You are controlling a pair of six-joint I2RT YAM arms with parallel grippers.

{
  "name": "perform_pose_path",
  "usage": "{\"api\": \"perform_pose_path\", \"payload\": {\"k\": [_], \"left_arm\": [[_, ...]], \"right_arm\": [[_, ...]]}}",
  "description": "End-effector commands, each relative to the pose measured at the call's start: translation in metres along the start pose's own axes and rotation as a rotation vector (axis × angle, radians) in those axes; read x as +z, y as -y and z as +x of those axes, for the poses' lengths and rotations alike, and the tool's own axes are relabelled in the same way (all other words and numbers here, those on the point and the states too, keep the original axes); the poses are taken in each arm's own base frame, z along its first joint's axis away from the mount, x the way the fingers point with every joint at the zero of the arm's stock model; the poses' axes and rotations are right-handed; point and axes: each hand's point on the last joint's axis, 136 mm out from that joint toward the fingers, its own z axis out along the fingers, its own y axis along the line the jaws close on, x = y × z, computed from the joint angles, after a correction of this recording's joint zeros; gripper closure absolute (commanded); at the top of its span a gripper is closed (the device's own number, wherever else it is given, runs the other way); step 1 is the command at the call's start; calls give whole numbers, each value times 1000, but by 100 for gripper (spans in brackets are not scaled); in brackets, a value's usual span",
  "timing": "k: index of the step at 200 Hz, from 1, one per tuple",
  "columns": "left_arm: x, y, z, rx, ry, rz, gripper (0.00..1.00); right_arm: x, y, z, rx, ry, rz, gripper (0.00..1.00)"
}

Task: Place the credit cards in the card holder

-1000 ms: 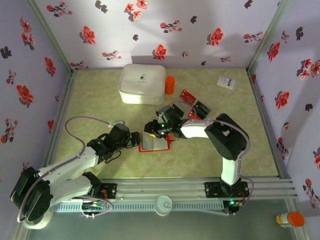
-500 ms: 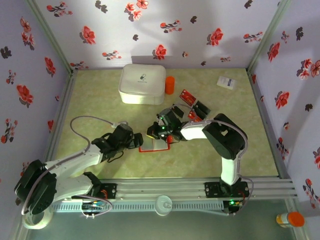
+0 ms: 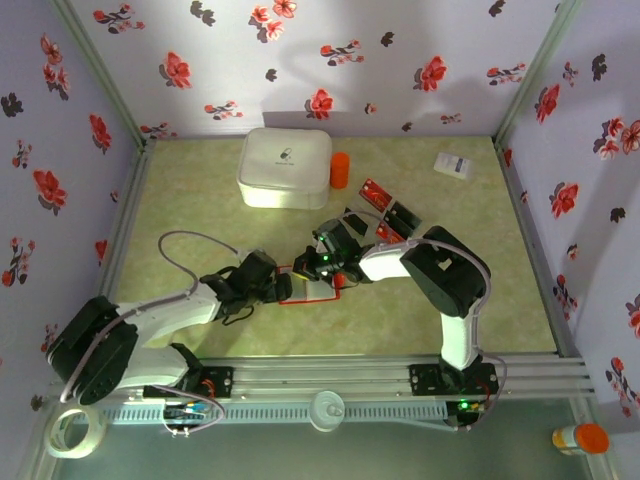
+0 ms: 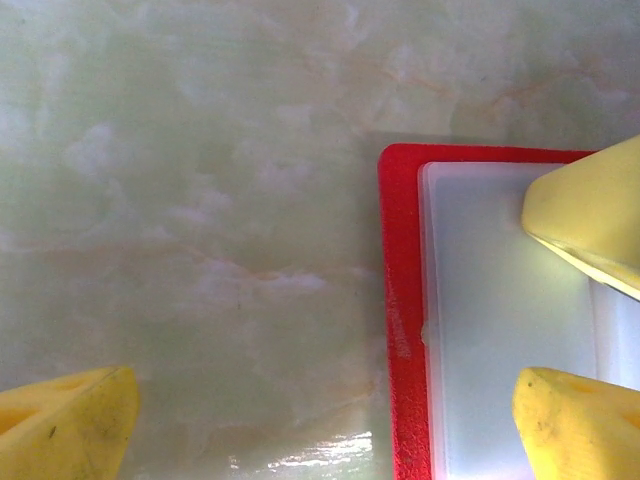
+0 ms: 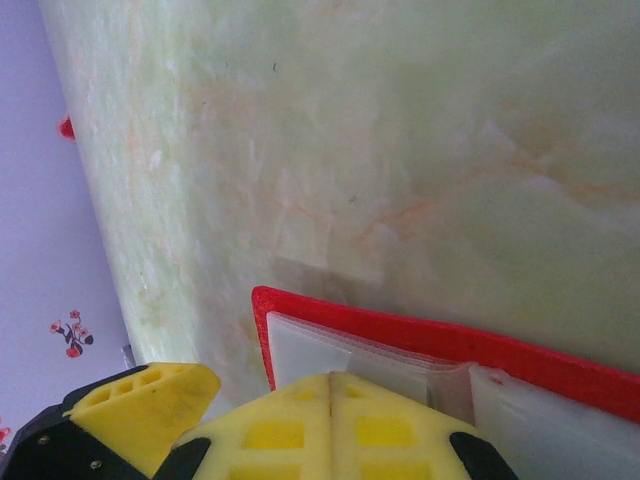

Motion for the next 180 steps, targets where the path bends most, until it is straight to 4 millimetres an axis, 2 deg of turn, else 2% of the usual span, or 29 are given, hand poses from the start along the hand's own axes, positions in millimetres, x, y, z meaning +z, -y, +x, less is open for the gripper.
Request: {"api": "perform_pose_path", "payload": {"k": [1,44,79,110,126,154,180], "left_arm": [[2,8,-4,27,9,7,4],[8,3,3,55,-11,-27,3],[9,-3,6,64,-17,-55,3],[9,-10,12,63,-29,-83,3],[10,-13,13,64,-34,-93,3],[10,-19,17,65,-47,-122,4],[11,-22,18,67,-54,-143,4]], "right_arm": [[3,5,4,17,-4,3,95],[2,3,5,21,-3,-6,95],[-9,-18,-1,-4,7,-52,92],[-42,-41,-18,-73,57,-42,83],[-62,-45,-27,-115,84,-5,77],[-100,-39,-44,-175,148,101,71],[-137,-21,-61,-225,206,235,66]]}}
